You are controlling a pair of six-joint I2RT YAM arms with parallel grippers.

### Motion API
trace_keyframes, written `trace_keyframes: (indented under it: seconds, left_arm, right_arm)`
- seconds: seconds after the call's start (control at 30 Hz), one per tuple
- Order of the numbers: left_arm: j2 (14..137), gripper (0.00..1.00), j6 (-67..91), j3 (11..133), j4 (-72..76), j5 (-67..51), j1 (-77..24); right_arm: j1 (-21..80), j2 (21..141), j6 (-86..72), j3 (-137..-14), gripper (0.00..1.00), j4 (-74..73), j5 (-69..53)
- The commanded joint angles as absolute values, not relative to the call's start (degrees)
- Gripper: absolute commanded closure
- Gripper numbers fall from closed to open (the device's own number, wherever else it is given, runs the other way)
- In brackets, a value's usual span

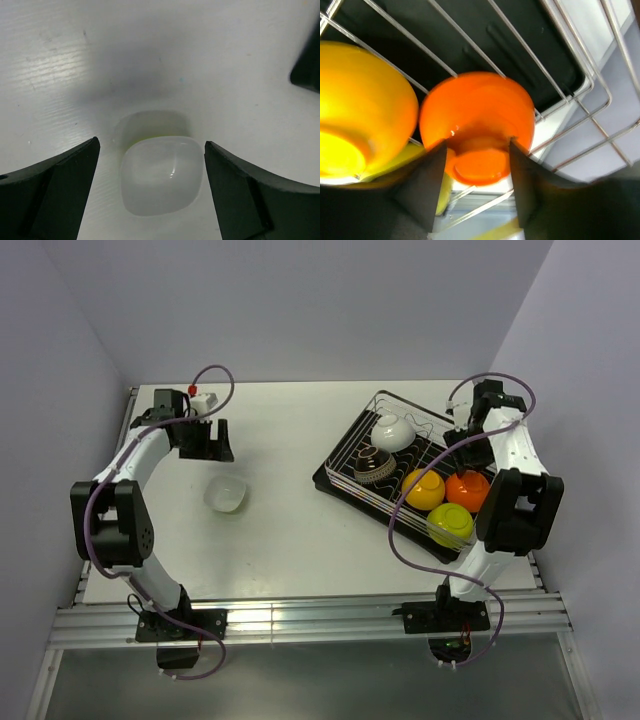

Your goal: Load the bowls into the dish rack

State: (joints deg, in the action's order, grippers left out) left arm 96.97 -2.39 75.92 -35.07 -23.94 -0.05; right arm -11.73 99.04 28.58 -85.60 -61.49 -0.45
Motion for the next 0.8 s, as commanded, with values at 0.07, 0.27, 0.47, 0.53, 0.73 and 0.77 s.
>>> trace_keyframes:
  seconds: [0.07,0.27,0.47,0.53,0.73,0.77]
  left_arm:
    - [99.8,0.13,-8.1,73.6,-34.8,-15.7,0.0]
    - [99.7,0.20,-12.1,70.8,-35.7,-14.4,2.3]
    - [100.8,0.32,-13.5,68.3,-35.2,-14.6,2.8]
    - [101.2,0.39,-13.2,67.8,-34.5,-15.2,2.8]
    - [101.2,0.65,-11.4,65.9,-33.2,-21.8,2.8]
    - [100.8,0.71,-10.9,65.9,-32.9,-22.9,2.8]
  right_arm:
    - [-13.2,96.6,28.4,-91.4,0.29,-67.7,-2.5]
    - [-13.4,93.6,27.0,-97.3,0.13,-68.3,-6.9]
    - [-13.4,90.9,23.6,-104.3,0.06,-67.3,-13.8]
    - [-13.4,89.7,22.2,-106.4,0.04,-66.5,-17.2]
    - [-13.4,88.2,17.4,-110.8,0.03,-67.9,-30.2]
    - [-13.4,88.0,15.6,-110.5,0.03,-67.7,-32.0]
